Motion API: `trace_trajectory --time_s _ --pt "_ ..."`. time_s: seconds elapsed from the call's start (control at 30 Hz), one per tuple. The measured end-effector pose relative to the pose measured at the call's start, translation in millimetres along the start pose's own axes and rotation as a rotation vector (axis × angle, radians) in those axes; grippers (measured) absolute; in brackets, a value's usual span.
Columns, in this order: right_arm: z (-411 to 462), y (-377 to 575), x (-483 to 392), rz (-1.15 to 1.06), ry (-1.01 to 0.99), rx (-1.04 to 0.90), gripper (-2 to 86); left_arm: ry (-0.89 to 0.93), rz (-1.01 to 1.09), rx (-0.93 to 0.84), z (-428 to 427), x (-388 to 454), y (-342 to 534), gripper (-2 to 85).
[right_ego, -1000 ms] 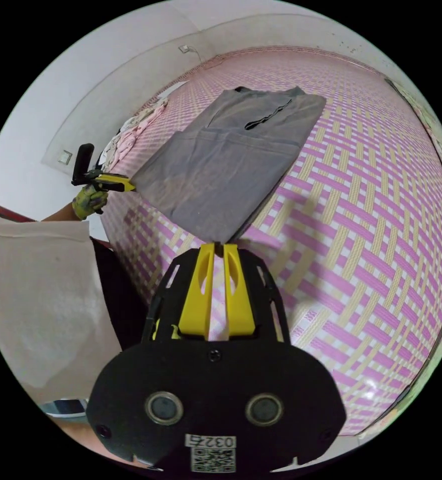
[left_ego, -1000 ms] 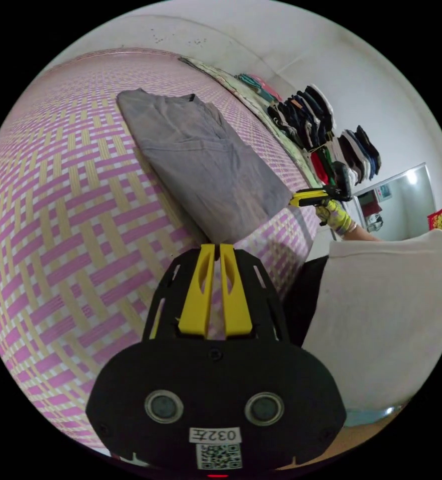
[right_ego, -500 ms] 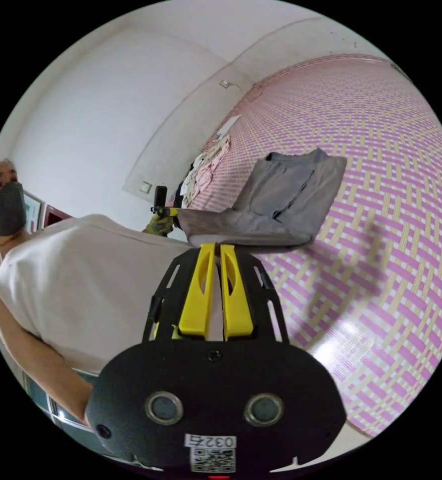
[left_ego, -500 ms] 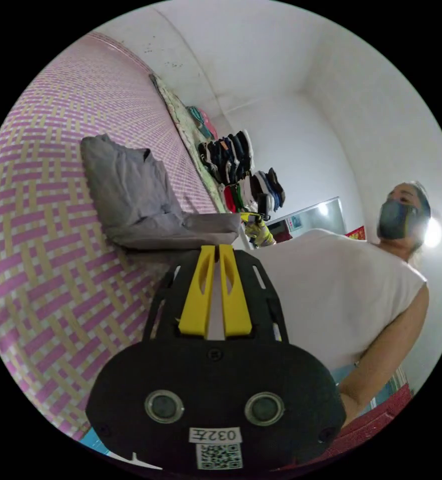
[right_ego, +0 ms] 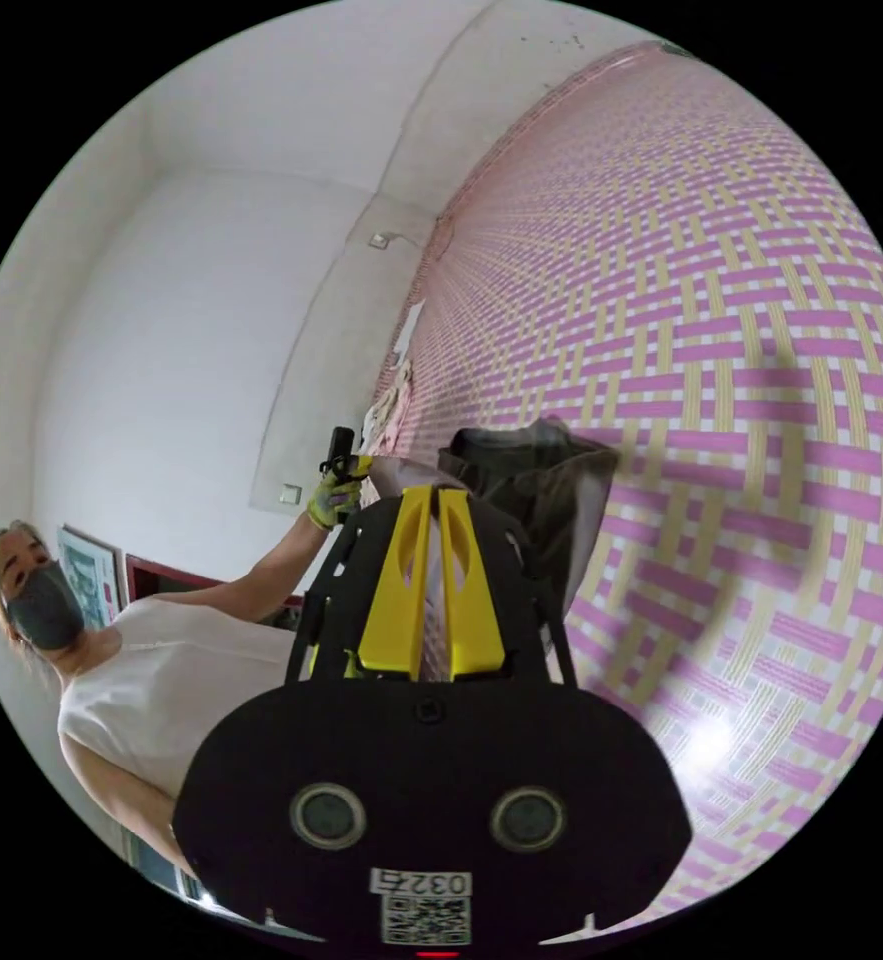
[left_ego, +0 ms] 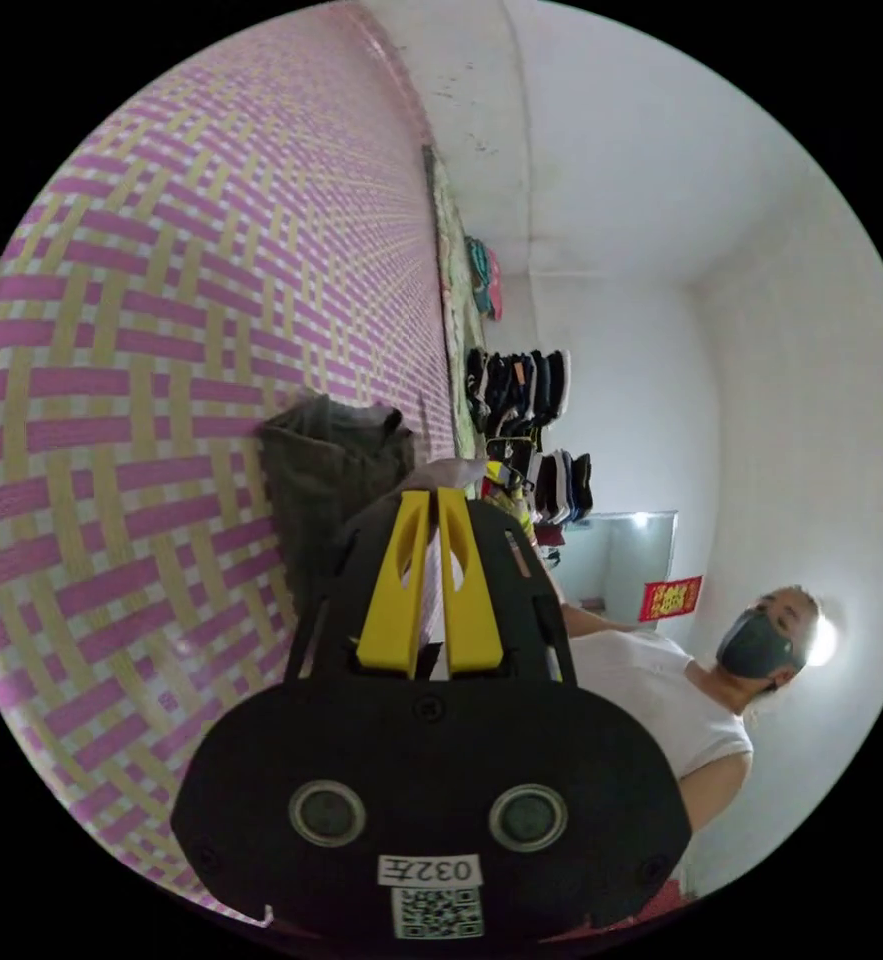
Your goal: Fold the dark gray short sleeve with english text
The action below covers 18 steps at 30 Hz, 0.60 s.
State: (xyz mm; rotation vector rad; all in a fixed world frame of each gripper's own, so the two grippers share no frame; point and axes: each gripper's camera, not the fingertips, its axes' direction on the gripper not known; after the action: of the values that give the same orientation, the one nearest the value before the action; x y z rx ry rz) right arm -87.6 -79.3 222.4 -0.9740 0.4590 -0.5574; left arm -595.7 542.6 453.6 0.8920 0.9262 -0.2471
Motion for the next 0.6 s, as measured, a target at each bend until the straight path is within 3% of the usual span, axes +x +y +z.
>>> trace_trajectory --time_s 0.4,0.6 --pt "28.8 -57.8 101.7 0.260 -0.042 -0.021 -0.9 0.057 -0.171 0.019 9.9 -105.0 -52.4 -1.4" --pt "39.5 -43.8 139.2 0.435 -0.053 0.108 -0.3 0.036 -0.202 0.188 5.2 -128.1 -34.7 -0.8"
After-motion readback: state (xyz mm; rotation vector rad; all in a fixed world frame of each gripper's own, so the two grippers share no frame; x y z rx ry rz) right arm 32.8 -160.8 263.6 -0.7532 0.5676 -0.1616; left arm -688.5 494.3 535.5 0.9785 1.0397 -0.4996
